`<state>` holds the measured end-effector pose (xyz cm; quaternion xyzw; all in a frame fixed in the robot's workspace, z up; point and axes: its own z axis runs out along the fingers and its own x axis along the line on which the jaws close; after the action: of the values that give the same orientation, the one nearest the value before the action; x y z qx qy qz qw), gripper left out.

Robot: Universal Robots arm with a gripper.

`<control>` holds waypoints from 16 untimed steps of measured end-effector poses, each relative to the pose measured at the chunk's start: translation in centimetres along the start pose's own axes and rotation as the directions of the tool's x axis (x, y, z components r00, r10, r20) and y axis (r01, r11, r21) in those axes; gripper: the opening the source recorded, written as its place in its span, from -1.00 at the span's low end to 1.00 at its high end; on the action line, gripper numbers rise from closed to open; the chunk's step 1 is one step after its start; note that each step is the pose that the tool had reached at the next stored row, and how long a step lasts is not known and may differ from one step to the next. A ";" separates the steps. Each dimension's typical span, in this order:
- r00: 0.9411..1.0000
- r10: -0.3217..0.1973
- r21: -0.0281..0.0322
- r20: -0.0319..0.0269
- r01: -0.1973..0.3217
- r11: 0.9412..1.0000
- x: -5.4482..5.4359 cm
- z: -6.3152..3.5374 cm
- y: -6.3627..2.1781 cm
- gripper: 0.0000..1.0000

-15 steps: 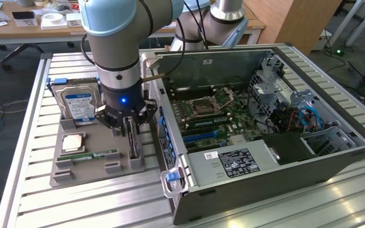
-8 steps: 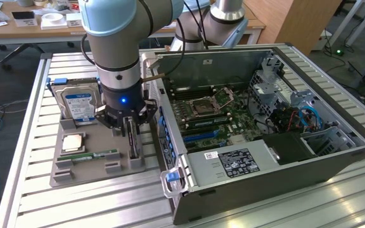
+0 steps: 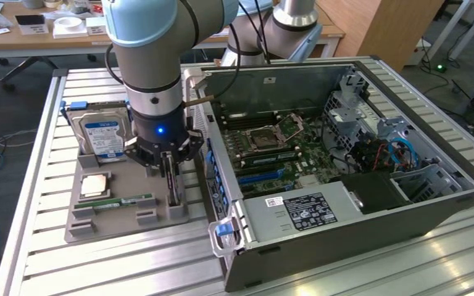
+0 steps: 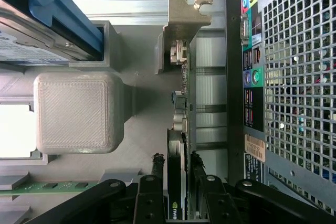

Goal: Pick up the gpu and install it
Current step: 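Pick up the gpu and move the gpu toward the slot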

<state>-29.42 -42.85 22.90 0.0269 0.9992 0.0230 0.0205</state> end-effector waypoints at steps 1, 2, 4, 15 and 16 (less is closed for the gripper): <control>1.000 0.000 0.000 0.000 0.000 1.000 0.0 0.00 0.00 -0.34; 1.000 0.000 0.000 0.000 0.000 1.000 0.0 0.00 0.00 -0.34; 1.000 0.000 0.000 0.000 0.000 1.000 0.0 0.00 0.00 -0.34; 1.000 0.000 0.000 0.000 0.000 1.000 0.0 0.00 0.00 -0.34; 1.000 0.000 0.000 0.000 0.000 1.000 0.0 0.00 0.00 -0.34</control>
<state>-29.42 -42.85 22.90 0.0269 0.9992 0.0230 0.0205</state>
